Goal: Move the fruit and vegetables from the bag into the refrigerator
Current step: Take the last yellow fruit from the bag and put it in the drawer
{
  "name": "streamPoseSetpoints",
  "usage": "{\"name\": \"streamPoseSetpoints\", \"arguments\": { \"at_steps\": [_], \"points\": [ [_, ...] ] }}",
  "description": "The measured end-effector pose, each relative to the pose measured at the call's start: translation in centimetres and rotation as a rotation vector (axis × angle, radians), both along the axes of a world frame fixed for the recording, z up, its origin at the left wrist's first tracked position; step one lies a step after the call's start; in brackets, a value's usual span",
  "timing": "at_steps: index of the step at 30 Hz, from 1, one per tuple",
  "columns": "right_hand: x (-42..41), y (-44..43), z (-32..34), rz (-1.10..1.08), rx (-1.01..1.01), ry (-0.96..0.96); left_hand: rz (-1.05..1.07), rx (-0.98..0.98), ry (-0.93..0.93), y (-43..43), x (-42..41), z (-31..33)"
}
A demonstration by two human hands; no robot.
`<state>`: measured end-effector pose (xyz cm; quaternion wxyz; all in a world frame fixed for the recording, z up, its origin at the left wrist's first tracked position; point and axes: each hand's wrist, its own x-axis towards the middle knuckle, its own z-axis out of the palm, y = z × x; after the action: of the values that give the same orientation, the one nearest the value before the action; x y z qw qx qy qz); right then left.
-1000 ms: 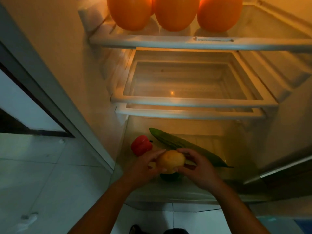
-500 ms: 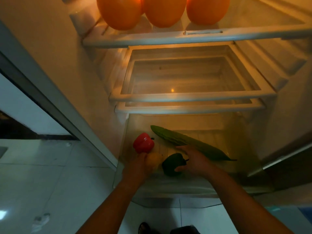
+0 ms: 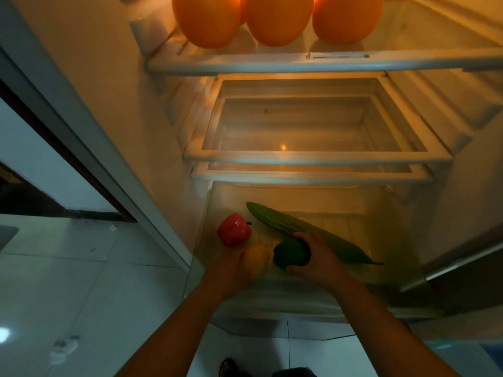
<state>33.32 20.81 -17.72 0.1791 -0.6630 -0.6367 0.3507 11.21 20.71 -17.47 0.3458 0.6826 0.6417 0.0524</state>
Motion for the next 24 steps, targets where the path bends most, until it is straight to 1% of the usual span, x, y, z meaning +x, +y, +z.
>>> {"name": "streamPoseSetpoints", "arguments": {
  "at_steps": [2,5,10,13,14,16,18,21,24],
  "points": [
    [-0.2,0.0,0.2,-0.003,0.020,-0.030,0.018,0.015,-0.020,0.0,0.0,-0.2],
    [-0.5,-0.1,0.6,-0.007,-0.007,-0.051,0.021,0.044,-0.002,0.0,0.1,-0.1],
    [-0.8,-0.2,0.9,0.041,0.021,-0.115,-0.060,0.108,0.012,-0.2,0.0,0.1],
    [-0.7,-0.3,0.9,0.087,0.044,-0.161,-0.108,0.126,0.060,0.4,-0.1,0.0],
    [-0.7,-0.3,0.9,0.094,0.045,-0.164,-0.099,0.136,0.051,0.6,0.0,0.0],
    [-0.8,-0.3,0.8,0.114,0.043,-0.159,-0.026,0.135,-0.035,1.5,0.3,0.0],
    [-0.9,-0.3,0.9,0.167,0.038,-0.171,0.041,0.180,-0.088,2.6,0.4,0.2],
    [-0.9,-0.5,1.0,0.221,0.024,-0.200,0.052,0.275,-0.061,4.4,0.3,0.3],
    [-0.6,-0.6,0.9,0.192,0.054,-0.160,0.060,0.261,0.011,5.9,0.2,0.0]
  ]
}}
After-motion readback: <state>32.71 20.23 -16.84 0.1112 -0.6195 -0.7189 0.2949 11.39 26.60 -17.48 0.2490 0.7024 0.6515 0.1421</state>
